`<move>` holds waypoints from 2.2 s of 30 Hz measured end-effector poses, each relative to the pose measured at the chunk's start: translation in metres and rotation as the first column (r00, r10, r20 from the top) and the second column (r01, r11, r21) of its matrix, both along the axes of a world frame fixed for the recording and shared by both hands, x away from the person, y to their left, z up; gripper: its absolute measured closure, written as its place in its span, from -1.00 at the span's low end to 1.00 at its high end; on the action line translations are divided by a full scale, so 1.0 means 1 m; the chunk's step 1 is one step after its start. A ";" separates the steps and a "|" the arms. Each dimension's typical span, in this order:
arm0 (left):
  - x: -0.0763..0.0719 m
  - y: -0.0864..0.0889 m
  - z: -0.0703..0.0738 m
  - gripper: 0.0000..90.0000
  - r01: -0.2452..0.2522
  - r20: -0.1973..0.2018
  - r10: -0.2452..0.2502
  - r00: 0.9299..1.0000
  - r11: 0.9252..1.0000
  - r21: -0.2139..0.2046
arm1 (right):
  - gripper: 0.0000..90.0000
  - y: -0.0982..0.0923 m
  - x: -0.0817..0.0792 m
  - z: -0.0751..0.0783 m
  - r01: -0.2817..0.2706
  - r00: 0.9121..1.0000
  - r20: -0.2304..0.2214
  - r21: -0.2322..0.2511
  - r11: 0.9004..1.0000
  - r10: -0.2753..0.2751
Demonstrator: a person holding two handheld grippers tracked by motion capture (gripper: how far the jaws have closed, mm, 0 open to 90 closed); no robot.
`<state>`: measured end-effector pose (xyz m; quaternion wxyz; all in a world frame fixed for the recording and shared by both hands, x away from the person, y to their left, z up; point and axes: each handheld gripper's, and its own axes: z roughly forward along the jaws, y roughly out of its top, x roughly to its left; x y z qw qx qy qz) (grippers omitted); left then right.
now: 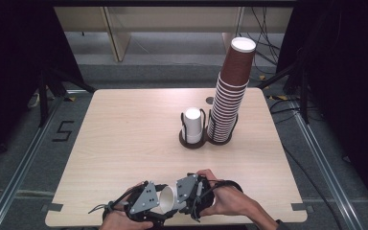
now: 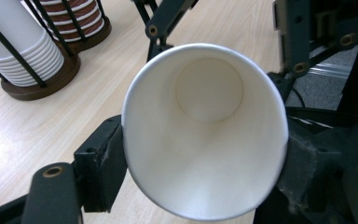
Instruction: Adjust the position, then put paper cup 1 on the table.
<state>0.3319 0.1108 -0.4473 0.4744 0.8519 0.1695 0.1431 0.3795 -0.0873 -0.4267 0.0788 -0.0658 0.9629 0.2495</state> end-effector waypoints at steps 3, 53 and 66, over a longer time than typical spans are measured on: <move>0.003 0.004 -0.002 -0.57 -0.022 -0.006 0.021 1.000 0.995 -0.097 | -0.29 -0.003 0.005 0.001 -0.034 0.999 -0.006 0.045 0.998 0.034; 0.023 0.039 -0.001 -0.47 -0.322 0.027 0.338 0.941 0.915 -0.242 | -0.64 -0.080 0.042 -0.020 0.316 0.933 -0.277 0.333 0.888 -0.229; 0.033 0.057 -0.001 -0.49 -0.462 0.010 0.473 0.881 0.865 -0.195 | -0.64 -0.102 0.036 -0.026 0.390 0.911 -0.268 0.314 0.866 -0.314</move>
